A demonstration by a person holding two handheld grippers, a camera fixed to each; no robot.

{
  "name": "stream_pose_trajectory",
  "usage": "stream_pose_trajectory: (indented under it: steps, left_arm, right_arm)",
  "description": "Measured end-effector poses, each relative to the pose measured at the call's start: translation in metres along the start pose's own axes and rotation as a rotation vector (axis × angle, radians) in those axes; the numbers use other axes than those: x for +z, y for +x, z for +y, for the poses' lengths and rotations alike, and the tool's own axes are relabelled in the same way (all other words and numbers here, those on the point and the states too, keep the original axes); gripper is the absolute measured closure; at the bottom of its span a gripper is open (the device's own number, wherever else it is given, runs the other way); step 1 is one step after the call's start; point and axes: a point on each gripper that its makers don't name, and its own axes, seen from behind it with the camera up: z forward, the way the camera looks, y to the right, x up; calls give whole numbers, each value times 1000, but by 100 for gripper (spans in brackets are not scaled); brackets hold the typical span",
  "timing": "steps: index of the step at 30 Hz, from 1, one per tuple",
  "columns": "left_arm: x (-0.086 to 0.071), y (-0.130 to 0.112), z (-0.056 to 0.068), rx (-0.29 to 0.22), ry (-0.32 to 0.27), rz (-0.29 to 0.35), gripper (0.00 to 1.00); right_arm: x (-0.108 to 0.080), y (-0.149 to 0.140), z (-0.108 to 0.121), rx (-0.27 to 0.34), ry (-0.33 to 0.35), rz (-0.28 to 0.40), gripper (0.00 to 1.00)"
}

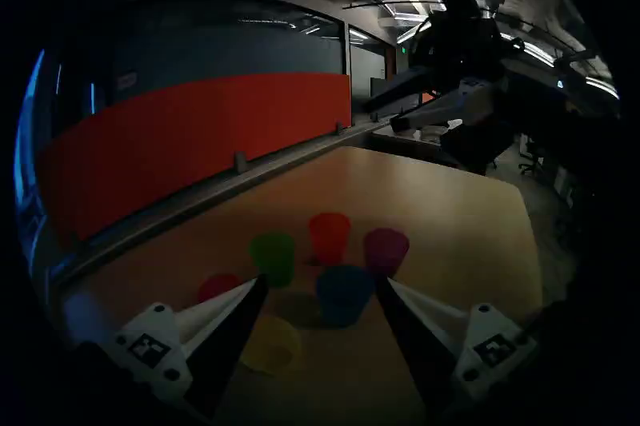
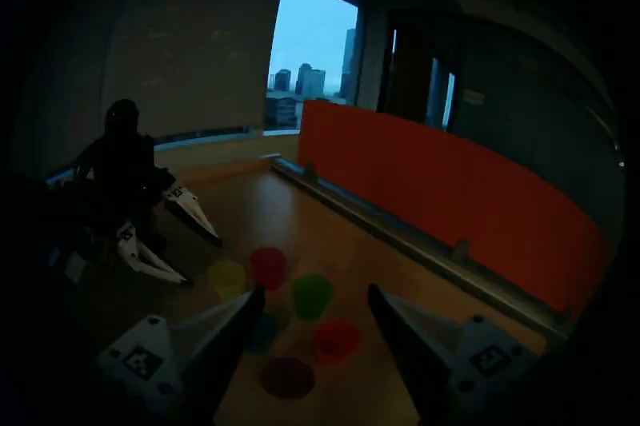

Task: Pour water

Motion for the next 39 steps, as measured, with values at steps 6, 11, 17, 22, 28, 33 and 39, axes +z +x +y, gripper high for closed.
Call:
stream_pose_trajectory:
  steps: [6, 11, 17, 22, 28, 33, 39]
  left_arm:
    - [13, -9, 5, 12, -16, -22, 2]
    - [26, -15, 11, 20, -32, -37, 2]
    - [41, -25, 21, 33, -49, -61, 3]
    - [52, -30, 28, 38, -56, -74, 3]
    - [64, -37, 33, 37, -58, -88, 4]
    - [72, -43, 35, 39, -52, -102, 4]
    - [79, -51, 35, 45, -34, -122, 5]
  right_arm:
    - [13, -4, 3, -1, 14, -16, 1]
    - [23, -10, 7, -4, 22, -32, 1]
    - [35, -18, 10, -8, 35, -50, 1]
    - [44, -25, 15, -7, 42, -65, 1]
    - [54, -34, 20, -3, 52, -77, 1]
    - [59, -39, 24, 0, 57, -85, 1]
    - [65, -42, 26, -1, 63, -91, 1]
